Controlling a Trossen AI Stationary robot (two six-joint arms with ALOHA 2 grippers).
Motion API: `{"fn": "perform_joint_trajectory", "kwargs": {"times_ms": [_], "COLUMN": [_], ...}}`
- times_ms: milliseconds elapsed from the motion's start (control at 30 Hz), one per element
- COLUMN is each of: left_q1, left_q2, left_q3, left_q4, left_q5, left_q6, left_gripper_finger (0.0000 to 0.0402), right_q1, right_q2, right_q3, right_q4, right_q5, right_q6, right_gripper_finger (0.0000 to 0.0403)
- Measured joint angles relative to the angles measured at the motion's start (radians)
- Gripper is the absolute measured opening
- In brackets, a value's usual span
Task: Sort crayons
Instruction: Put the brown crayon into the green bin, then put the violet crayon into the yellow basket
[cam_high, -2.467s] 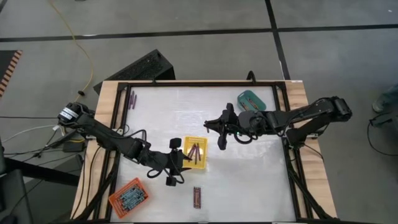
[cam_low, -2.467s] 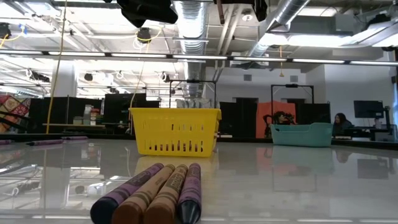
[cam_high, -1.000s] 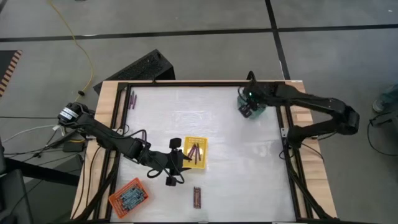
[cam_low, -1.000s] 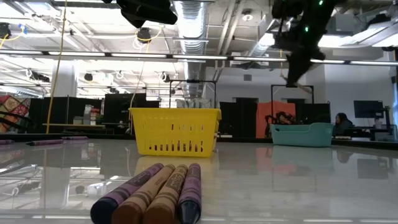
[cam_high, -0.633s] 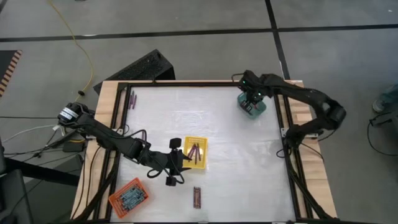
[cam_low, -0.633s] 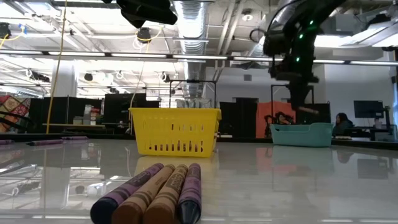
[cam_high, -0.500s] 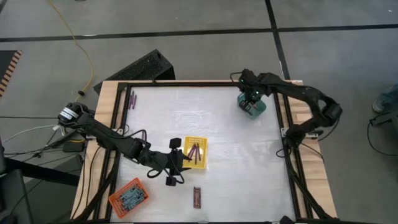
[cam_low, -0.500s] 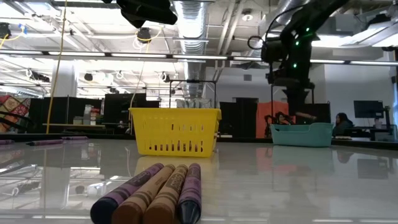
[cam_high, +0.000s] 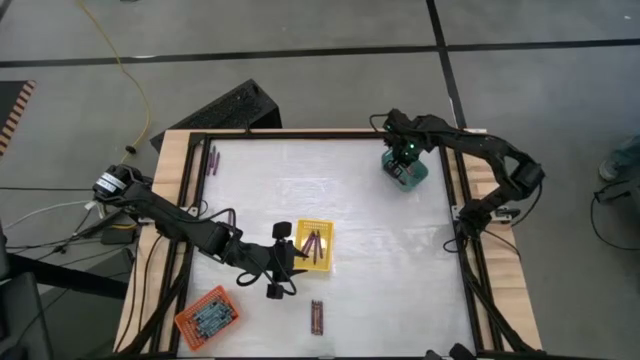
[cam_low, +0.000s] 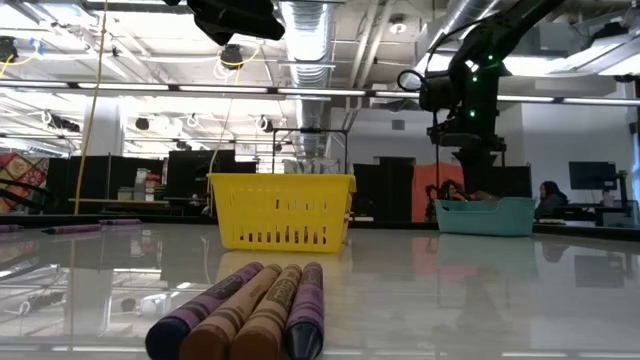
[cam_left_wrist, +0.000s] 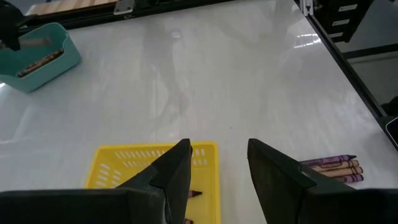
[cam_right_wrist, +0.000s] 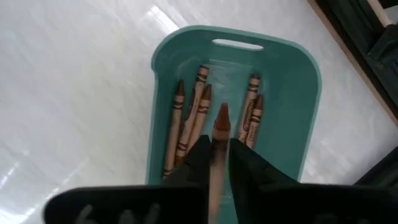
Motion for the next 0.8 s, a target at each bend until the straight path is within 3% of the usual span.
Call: {"fn": "perform_joint_trajectory", "kwargs": {"times_ms": [400,800], "left_q1": [0.0,0.0], "left_q2": [0.0,0.0], "left_q3": [0.0,0.0], "left_q4": [-0.006,0.003], "left_q5": [0.0,-0.011], "left_q6": [0.0,0.0], "left_gripper_finger": [0.0148,0.0148], "right_q1": [0.037,0.349], "right_q2": [-0.079,-0.309], "right_q3": [0.0,0.0], "right_q4": [0.001,0.002], "right_q5": [0.013,0.023], "right_q6": [0.081,0.238], "right_gripper_finger": [0.012,0.0122]}}
